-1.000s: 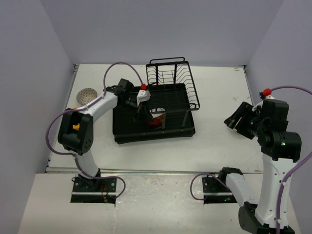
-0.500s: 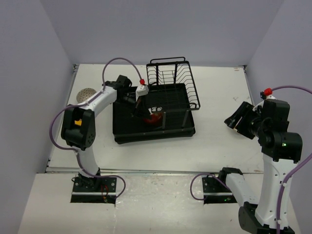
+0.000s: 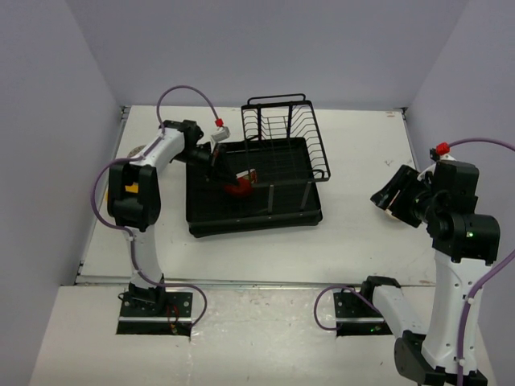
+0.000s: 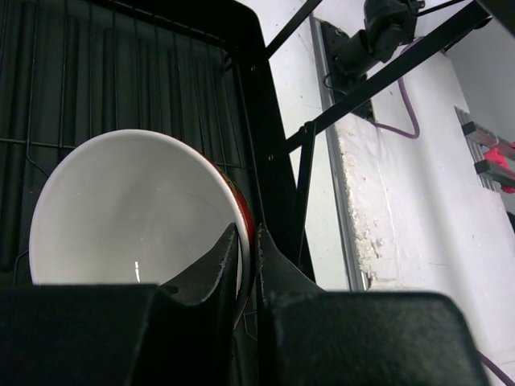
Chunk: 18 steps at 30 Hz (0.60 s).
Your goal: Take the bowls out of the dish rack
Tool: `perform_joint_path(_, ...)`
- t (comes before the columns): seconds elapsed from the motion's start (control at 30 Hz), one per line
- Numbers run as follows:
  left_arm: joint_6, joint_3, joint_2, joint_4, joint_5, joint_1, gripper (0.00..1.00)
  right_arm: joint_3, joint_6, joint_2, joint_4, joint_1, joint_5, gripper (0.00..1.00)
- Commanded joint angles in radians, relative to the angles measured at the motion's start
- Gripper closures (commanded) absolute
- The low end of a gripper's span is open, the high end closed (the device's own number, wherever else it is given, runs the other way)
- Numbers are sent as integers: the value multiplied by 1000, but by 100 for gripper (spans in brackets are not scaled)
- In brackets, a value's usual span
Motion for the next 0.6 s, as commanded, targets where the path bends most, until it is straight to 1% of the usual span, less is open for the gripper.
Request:
perform_joint_path(0.0, 29, 45, -44, -63, 127, -2, 100, 26, 9, 9, -8, 1, -11, 41)
perform_joint_path(0.13, -2, 69, -64, -63, 156, 3, 100, 18, 12, 9, -1, 3, -14, 41)
perform_joint_path(0.3, -60, 146, -72, -63, 199, 9, 100, 21, 14, 11, 2, 3, -14, 41)
perform_joint_path(0.4, -88, 195, -57, -63, 200, 38, 100, 38, 11, 17, -1, 3, -17, 41)
perform_joint_path(0.57, -125, 247, -27, -63, 141, 134, 100, 53, 11, 28, 4, 3, -30, 41)
